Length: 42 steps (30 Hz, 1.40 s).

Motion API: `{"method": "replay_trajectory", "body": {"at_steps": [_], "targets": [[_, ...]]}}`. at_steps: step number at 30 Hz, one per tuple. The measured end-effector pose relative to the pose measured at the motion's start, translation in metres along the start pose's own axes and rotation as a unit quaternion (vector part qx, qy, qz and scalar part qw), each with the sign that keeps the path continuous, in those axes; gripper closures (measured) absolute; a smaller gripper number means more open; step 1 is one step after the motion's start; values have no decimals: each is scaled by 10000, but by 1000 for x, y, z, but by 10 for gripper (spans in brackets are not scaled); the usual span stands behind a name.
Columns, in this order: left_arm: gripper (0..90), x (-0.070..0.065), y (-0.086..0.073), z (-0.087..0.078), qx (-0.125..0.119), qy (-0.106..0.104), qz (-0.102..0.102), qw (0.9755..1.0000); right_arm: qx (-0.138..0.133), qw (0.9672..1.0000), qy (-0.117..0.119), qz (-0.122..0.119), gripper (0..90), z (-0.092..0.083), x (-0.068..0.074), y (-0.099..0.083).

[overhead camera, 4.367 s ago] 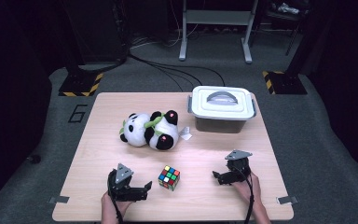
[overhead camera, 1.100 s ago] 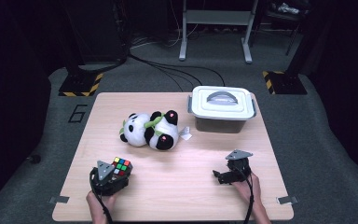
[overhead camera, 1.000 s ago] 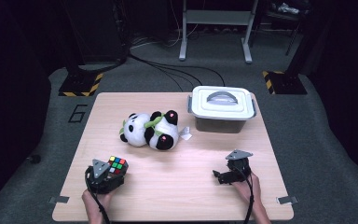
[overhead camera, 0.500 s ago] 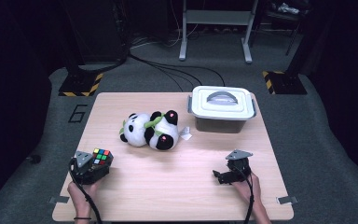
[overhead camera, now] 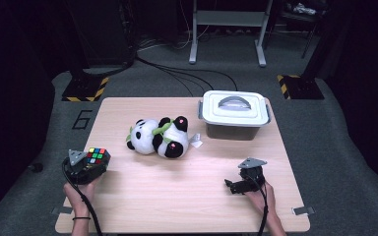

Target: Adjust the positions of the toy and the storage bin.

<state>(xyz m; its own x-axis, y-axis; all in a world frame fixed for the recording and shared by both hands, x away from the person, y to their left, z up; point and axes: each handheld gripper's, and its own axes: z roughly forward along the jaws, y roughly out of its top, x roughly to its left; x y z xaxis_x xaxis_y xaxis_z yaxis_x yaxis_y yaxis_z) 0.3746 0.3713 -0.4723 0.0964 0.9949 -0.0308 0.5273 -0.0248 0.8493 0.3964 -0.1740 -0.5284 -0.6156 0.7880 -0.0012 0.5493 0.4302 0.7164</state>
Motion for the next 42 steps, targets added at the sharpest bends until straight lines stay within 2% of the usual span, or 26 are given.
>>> {"method": "replay_trajectory", "body": {"at_steps": [1,5,15,20,22,25,27,30,31,37,42], "targets": [[340,1,1,2,-63,24,2,10000,1,10000,0,2,22,0,0,0],[341,5,5,7,5,56,-25,10000,1,10000,1,1,22,0,0,0],[340,17,15,32,119,227,-75,9996,2,10000,1,1,22,0,0,0],[340,25,9,49,338,204,-281,9988,2,10000,2,2,22,0,0,0],[340,29,6,57,353,198,-357,9985,0,10000,1,1,22,0,0,0],[340,30,4,62,427,221,-365,9982,2,10000,2,-1,22,0,0,0],[341,31,3,65,366,244,-358,9984,2,10000,2,-2,22,0,0,0],[340,31,1,70,437,251,-319,9982,2,10000,1,0,22,0,0,0],[340,30,0,74,530,273,-261,9979,2,10000,1,0,22,0,0,0],[340,31,-1,76,476,279,-236,9982,2,10000,0,-1,22,0,0,0],[333,29,0,75,532,320,-267,9977,2,10000,0,0,22,0,0,0]]}}
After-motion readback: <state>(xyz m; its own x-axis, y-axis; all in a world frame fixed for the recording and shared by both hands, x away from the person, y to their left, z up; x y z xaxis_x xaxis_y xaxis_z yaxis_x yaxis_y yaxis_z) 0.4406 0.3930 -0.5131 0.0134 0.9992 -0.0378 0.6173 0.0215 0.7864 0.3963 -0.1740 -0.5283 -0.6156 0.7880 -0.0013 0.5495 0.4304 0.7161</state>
